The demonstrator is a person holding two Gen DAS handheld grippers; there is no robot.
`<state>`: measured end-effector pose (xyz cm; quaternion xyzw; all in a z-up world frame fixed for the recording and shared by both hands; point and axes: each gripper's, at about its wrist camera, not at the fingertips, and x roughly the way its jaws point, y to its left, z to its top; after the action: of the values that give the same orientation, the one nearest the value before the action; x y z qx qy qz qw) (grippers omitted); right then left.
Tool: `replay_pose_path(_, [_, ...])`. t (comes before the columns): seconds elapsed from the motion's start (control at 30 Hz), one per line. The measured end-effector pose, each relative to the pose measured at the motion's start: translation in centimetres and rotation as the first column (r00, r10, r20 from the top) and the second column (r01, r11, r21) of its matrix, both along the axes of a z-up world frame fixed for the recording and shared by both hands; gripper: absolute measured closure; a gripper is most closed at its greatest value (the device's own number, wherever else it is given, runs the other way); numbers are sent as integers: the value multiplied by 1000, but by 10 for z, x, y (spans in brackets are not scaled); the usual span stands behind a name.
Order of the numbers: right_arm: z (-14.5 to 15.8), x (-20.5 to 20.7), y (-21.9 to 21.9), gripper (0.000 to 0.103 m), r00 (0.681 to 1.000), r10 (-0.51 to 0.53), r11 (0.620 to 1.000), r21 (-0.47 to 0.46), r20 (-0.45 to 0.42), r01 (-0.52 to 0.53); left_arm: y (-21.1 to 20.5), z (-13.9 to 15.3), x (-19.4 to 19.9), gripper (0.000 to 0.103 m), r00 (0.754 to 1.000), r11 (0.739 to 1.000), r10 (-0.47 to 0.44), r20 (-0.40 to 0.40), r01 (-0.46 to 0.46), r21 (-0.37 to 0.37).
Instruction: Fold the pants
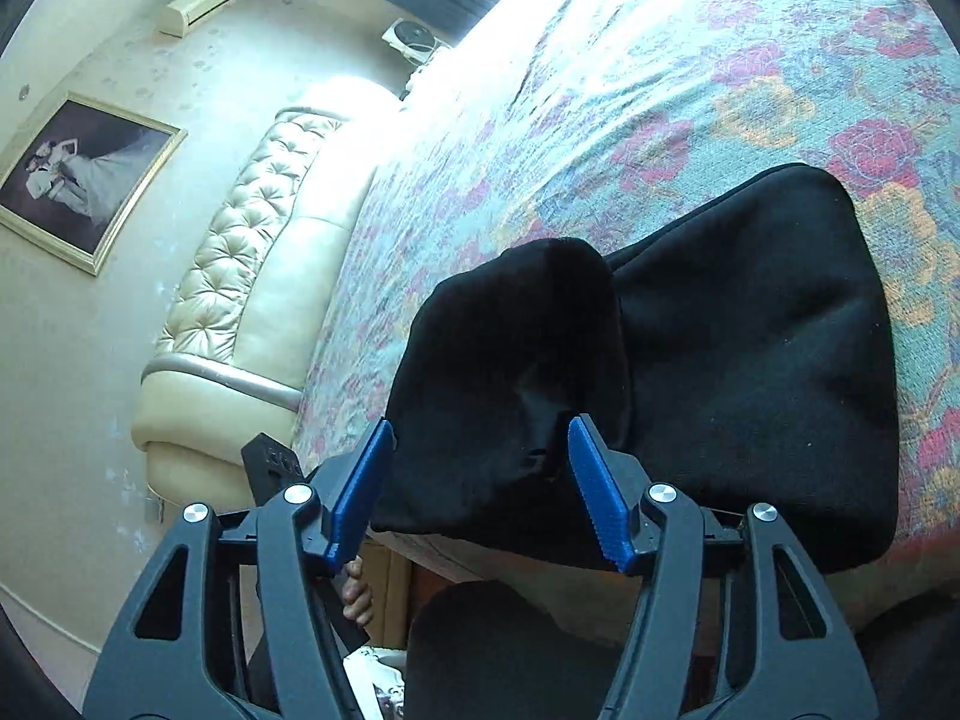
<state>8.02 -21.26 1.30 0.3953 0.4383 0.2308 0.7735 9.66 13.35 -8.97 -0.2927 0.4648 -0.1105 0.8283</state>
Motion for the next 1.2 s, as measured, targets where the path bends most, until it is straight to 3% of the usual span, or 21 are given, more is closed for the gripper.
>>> replay_pose_path(0.13, [1,-5,-2,42,999,24,998,66,-29,-22,-2,-2,2,26,1000,1000,-3,2,3,6])
replay_pose_path(0.23, [7,6,15,42,996,88,996,-28,-14,-88,-3,-4,2,26,1000,1000,4,-3,-4,-12])
replay_pose_path(0.37, [-29,31,18,43,985,83,996,-31,-150,-89,-5,-1,0,26,1000,1000,1,9,-1,-4])
replay_pose_path(0.47, [-48,39,26,56,977,109,994,20,-181,-107,-6,3,0,26,1000,1000,-7,24,7,13])
replay_pose_path(0.53, [-51,44,31,64,978,119,993,-4,-174,-122,-3,4,-1,26,999,1000,-2,34,2,18])
replay_pose_path(0.57, [-51,46,33,89,978,127,991,-14,-166,-131,-1,4,-1,26,999,1000,4,38,-4,14])
replay_pose_path(0.6, [-49,46,32,99,980,123,991,-29,-156,-129,1,5,-1,26,999,1000,9,40,-10,7])
replay_pose_path(0.73, [-36,31,18,99,994,67,988,-130,-83,-78,9,2,-2,25,999,999,25,40,-24,-25])
replay_pose_path(0.83, [-53,18,2,98,992,34,980,-193,-118,-57,7,-2,-1,20,999,999,12,34,-11,-47])
replay_pose_path(0.93, [-61,13,-14,86,988,17,995,-92,-153,-32,4,-5,0,20,999,1000,14,34,-13,-28])
replay_pose_path(1.0, [-53,13,-26,66,991,-7,998,-56,-132,0,7,-6,0,20,999,999,20,32,-19,-37])
replay_pose_path(1.07, [-49,21,-27,56,991,11,999,-46,-133,-17,10,-7,0,20,999,998,27,28,-26,-50])
replay_pose_path(1.2, [-45,33,-21,53,991,-11,995,-101,-132,-3,12,-10,-1,19,999,996,41,19,-40,-80])
